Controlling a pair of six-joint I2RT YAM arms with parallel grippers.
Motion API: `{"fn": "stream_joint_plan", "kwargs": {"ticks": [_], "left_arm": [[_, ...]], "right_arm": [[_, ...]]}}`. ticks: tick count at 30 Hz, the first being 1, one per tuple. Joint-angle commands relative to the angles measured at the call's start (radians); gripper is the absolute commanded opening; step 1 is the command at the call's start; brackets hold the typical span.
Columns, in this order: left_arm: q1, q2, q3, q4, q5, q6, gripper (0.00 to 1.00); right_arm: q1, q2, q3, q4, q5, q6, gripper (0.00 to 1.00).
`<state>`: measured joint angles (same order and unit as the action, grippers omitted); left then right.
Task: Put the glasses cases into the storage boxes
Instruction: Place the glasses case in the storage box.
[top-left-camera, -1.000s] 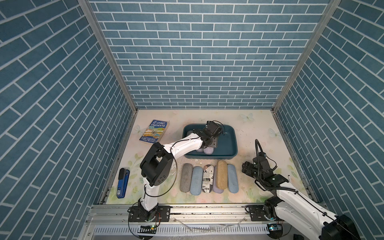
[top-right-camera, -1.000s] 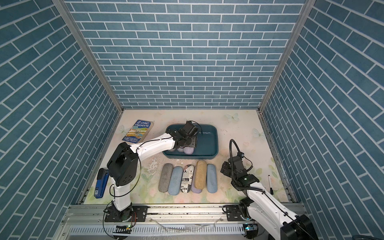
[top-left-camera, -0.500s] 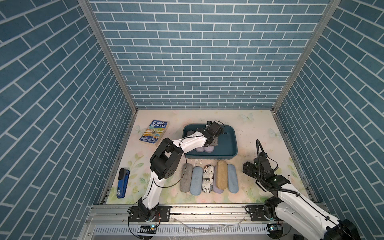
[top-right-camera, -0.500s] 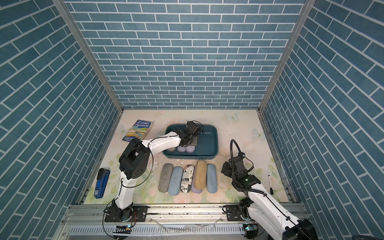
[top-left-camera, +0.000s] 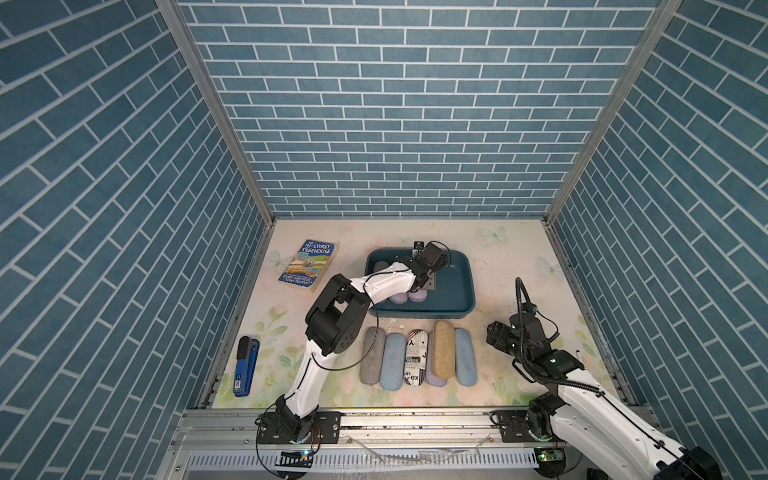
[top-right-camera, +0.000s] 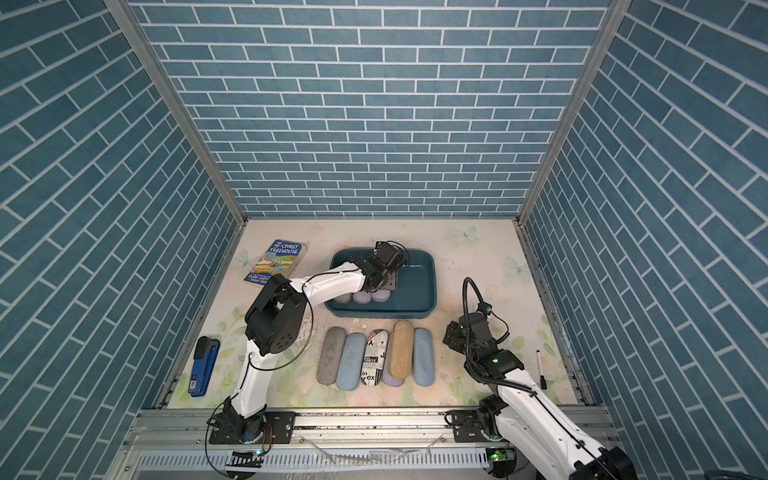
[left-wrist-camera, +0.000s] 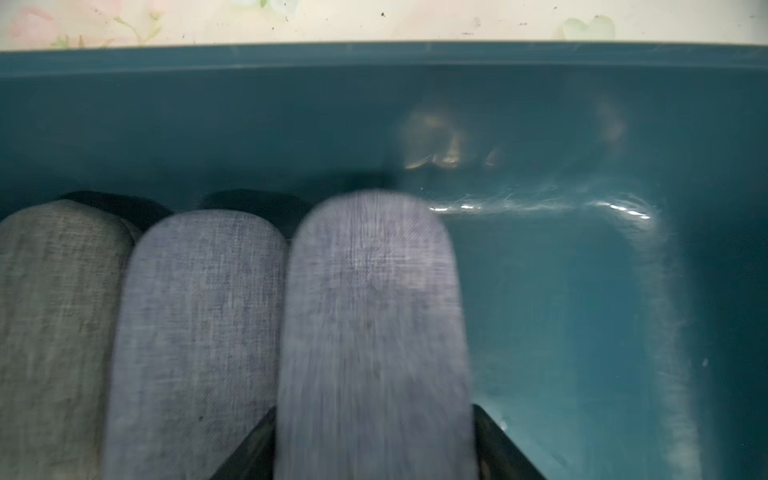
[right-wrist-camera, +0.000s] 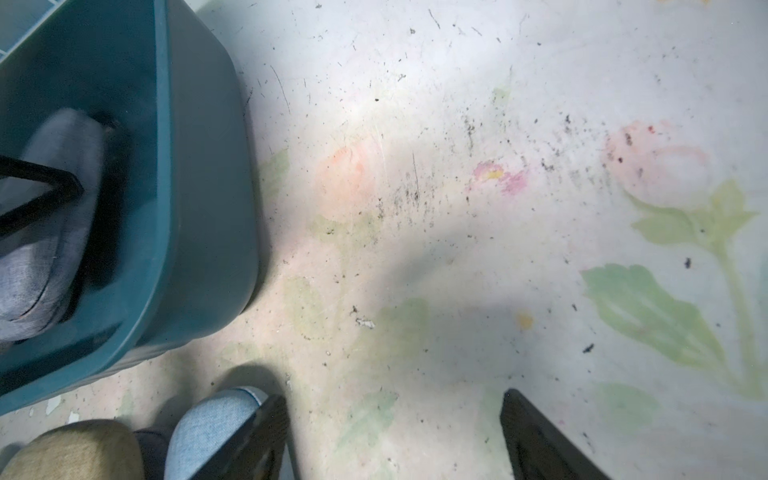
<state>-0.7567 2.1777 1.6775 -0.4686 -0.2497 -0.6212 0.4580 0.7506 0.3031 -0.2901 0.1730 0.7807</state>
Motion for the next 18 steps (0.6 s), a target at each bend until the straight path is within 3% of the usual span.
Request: {"fn": "stream_joint_plan", "kwargs": {"ticks": [1, 10, 18], "left_arm": [[0.008, 0.023, 0.023, -0.010, -0.012, -0.011, 0.69], [0.008, 0.019, 0.004, -0.007, -0.008, -0.029, 0.72], [0.008, -0.064, -0.016, 0.011, 0.000, -0.029, 0.73]], "right_arm": [[0.001, -0.010, 0.019, -0.023, 0.029, 0.010, 0.82], [0.002, -0.007, 0.017, -0.020, 0.029, 0.011, 0.82], [0.001, -0.021, 0.034, -0.025, 0.008, -0.003, 0.81]]}}
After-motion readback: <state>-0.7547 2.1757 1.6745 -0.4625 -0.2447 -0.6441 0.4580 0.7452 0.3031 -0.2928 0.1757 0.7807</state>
